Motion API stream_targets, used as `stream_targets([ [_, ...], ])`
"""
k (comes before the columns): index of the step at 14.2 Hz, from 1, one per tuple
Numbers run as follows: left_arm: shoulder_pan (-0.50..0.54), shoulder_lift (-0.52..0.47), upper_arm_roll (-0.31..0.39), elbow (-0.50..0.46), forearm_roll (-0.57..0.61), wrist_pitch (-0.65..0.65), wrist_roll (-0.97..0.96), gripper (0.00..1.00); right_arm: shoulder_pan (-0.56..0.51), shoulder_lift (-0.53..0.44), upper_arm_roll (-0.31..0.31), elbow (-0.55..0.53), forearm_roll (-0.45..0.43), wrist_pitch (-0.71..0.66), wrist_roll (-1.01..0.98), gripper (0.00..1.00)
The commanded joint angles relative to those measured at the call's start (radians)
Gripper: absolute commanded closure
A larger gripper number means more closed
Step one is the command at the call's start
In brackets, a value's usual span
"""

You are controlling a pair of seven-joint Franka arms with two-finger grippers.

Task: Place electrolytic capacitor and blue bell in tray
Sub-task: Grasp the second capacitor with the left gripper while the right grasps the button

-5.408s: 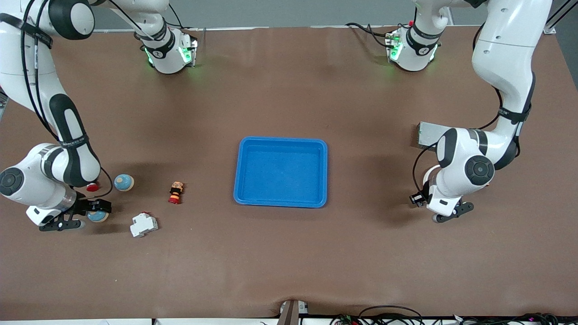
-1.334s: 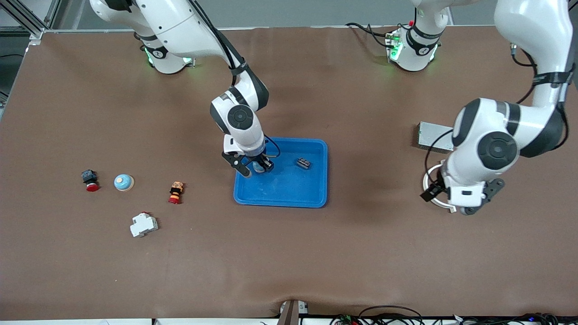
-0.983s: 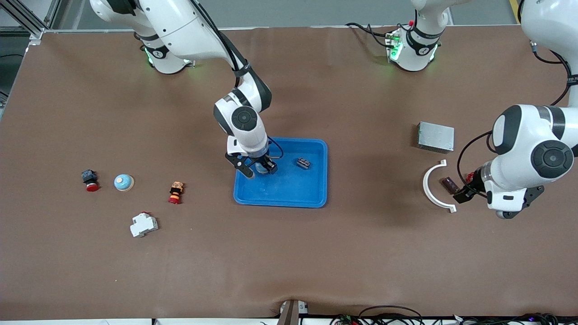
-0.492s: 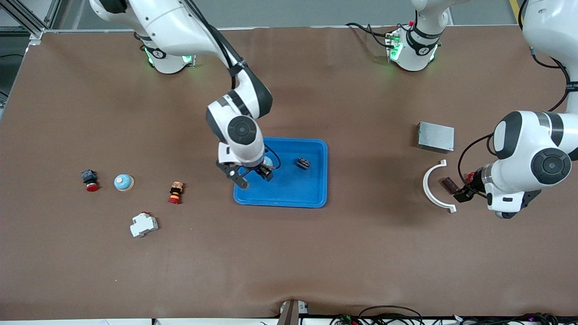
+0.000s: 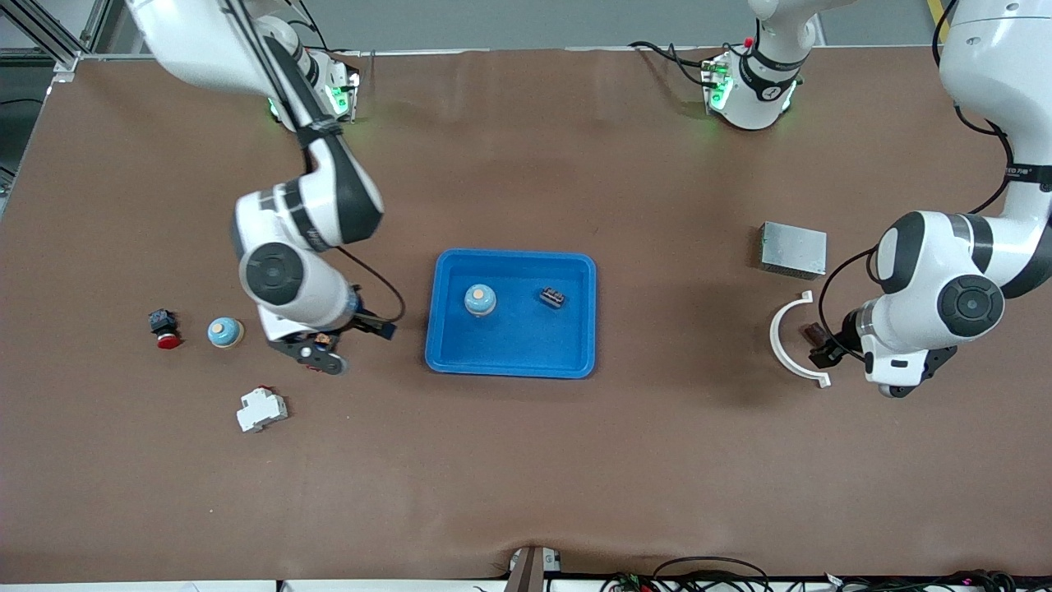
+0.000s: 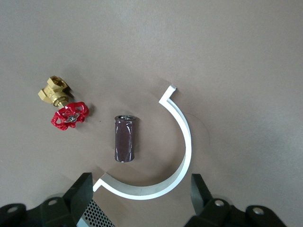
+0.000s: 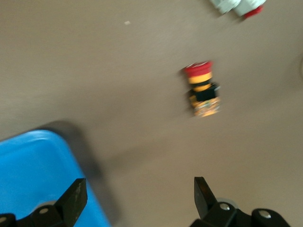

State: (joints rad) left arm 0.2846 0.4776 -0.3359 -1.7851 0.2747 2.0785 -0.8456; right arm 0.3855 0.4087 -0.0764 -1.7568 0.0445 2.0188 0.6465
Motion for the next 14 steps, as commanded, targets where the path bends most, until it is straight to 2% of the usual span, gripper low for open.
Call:
stream_targets([
  [1,0.010,-0.002,-0.009,-0.016,0.017,0.012,-0.012,0.06,-0.106,-0.129,0.021,-0.171,-0.012,0.060,-0.195,0.00],
  [6,0.002,0.006,-0.011,-0.028,0.017,0.014,-0.013,0.07,-0.255,-0.205,0.021,-0.377,-0.012,0.263,-0.486,0.00],
  [9,0.004,0.016,-0.009,-0.046,0.017,0.049,-0.013,0.08,-0.370,-0.199,0.023,-0.507,-0.012,0.495,-0.716,0.00],
  [12,0.018,0.044,-0.003,-0.111,0.032,0.171,-0.010,0.10,-0.474,-0.194,0.024,-0.543,-0.009,0.551,-0.864,0.00],
  [14,0.040,0.068,-0.002,-0.114,0.101,0.173,-0.015,0.20,-0.507,-0.189,0.024,-0.543,0.000,0.563,-0.915,0.00],
])
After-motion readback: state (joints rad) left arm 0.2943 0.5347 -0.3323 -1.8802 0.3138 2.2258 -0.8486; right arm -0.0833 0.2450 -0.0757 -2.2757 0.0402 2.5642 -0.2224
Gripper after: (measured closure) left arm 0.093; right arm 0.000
